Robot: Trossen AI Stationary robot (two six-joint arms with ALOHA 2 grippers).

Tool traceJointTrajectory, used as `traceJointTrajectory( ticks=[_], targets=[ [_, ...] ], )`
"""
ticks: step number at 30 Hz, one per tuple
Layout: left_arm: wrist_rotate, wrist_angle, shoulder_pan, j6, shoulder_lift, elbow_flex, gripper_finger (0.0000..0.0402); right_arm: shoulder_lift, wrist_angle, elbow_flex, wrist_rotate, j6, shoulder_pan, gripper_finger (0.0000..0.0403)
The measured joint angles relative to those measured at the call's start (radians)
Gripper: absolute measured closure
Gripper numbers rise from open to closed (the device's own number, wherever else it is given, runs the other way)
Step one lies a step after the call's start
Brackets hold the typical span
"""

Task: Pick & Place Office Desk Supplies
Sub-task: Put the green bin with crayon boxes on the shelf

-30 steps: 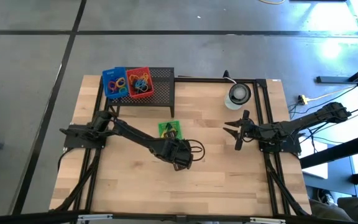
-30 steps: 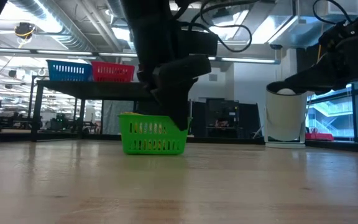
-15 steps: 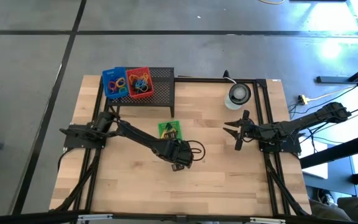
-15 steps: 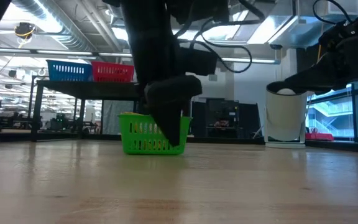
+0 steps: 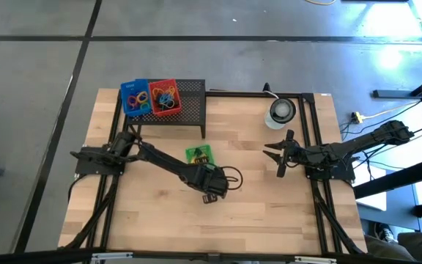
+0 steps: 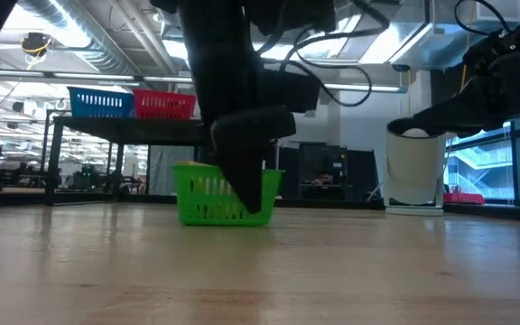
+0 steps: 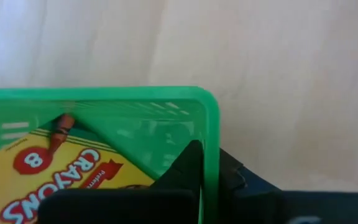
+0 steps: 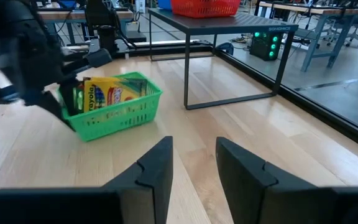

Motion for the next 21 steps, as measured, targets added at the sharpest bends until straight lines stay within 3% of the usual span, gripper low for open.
traceJointTrajectory(
  ticks=[11, 15, 21],
  targets=[
    [0.001, 0.175, -0.037, 0.288, -0.004, 0.000, 0.0399, 0.000, 0.000, 0.000, 0.000, 0.000, 0.000, 0.0280],
    [0.012, 0.141, -0.025, 0.358, -0.007, 0.041, 0.0400, 0.000, 0.000, 0.000, 0.000, 0.000, 0.000, 0.0280],
    [0.049, 0.004, 0.006, 0.432, -0.008, 0.220, 0.0400, 0.000, 0.000, 0.000, 0.000, 0.000, 0.000, 0.0280]
  ],
)
